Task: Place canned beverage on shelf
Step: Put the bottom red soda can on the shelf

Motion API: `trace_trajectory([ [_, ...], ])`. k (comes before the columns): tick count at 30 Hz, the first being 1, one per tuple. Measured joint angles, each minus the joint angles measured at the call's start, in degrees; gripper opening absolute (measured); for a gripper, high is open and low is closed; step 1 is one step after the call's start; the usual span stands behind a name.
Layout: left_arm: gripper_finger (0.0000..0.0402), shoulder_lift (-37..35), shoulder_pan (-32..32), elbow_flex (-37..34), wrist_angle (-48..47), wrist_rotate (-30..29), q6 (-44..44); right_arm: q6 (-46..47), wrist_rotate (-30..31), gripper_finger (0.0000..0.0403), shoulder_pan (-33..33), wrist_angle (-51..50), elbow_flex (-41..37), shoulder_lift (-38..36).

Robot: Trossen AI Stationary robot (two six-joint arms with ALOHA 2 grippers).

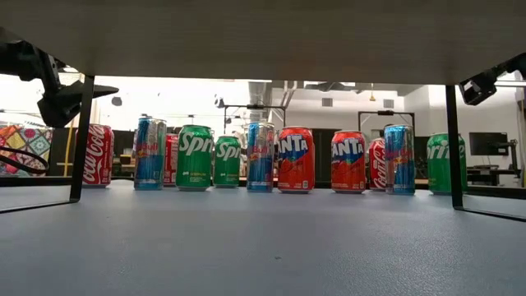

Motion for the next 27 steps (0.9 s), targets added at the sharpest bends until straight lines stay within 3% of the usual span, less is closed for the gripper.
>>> trace_trajectory([
  [6,0.0311,0.00,-0.01,0.00,-0.22,-3.24,2.62,0.05,0.00,0.0284,0.00,0.83,0.00,0.02],
  [16,0.0311,0.00,0.01,0.00,0.16,-7.16,-2.13,2.62,0.00,0.0284,0.00,8.32,0.00,0.02],
  [24,0.0311,0.00,0.01,0.00,10.05,-10.09,-2.02,2.64,2.47,0.0284,0.00,14.71,0.01,0.02],
  [27,0.0311,0.00,0.01,0.00,14.50,-9.83,-0.85,4.08,6.96,0.0284,0.02,15.74,0.01,0.00],
])
